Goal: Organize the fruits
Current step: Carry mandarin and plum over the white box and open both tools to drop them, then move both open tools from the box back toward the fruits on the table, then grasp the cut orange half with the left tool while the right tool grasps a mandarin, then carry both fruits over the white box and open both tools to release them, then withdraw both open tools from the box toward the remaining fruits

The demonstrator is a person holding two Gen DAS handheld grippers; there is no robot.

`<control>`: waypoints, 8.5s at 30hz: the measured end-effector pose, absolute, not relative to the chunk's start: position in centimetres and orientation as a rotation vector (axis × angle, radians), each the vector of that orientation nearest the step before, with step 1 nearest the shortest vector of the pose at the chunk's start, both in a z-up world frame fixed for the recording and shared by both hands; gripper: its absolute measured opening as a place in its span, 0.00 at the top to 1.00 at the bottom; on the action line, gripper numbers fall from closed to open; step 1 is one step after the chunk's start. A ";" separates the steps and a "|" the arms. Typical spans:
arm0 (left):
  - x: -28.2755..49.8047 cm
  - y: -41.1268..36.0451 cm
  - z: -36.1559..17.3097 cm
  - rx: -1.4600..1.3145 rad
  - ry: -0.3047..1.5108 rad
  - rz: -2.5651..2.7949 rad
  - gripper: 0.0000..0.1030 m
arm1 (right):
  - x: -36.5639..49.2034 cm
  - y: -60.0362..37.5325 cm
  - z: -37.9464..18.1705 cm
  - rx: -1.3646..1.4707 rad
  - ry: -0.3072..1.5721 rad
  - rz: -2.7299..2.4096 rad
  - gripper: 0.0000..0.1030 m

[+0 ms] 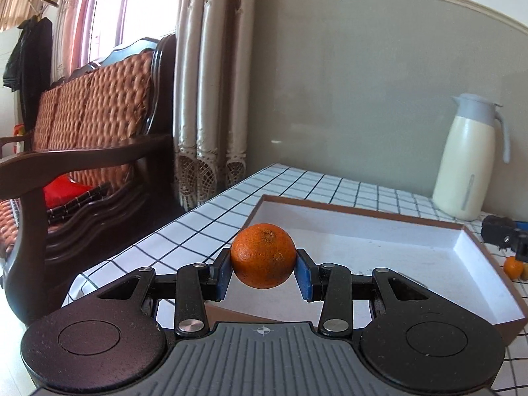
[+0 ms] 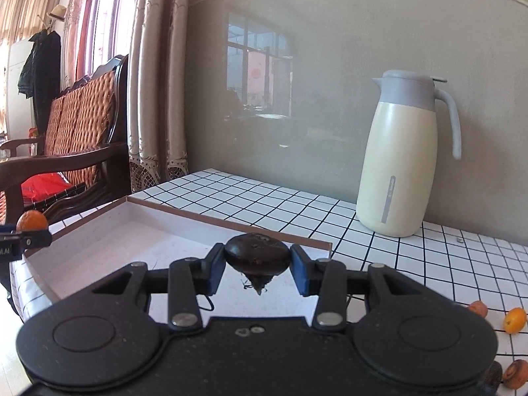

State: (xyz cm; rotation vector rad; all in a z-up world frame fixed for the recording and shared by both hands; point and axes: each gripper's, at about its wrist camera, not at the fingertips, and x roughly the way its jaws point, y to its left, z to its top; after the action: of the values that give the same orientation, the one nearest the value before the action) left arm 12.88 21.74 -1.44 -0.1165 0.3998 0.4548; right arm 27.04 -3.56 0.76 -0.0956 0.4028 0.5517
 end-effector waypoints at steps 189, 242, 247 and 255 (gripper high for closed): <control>14.9 -7.0 -1.3 0.113 0.414 -0.133 0.66 | 20.0 -24.9 -1.3 -0.028 0.494 0.149 0.80; 11.5 19.8 0.2 -0.043 0.339 0.396 0.66 | 24.2 -3.8 2.2 -0.098 0.336 0.552 0.80; 12.9 21.0 -0.5 -0.062 0.369 0.411 0.66 | 26.0 -3.1 1.6 -0.085 0.369 0.558 0.80; 12.2 20.0 -0.5 -0.030 0.273 0.497 0.00 | 27.7 -3.4 -0.1 -0.076 0.378 0.443 0.06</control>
State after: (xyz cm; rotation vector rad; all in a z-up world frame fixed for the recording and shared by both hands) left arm 12.24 20.01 -0.52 -0.0295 0.2731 0.4967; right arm 27.73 -3.43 -0.06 -0.0756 0.3784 0.4429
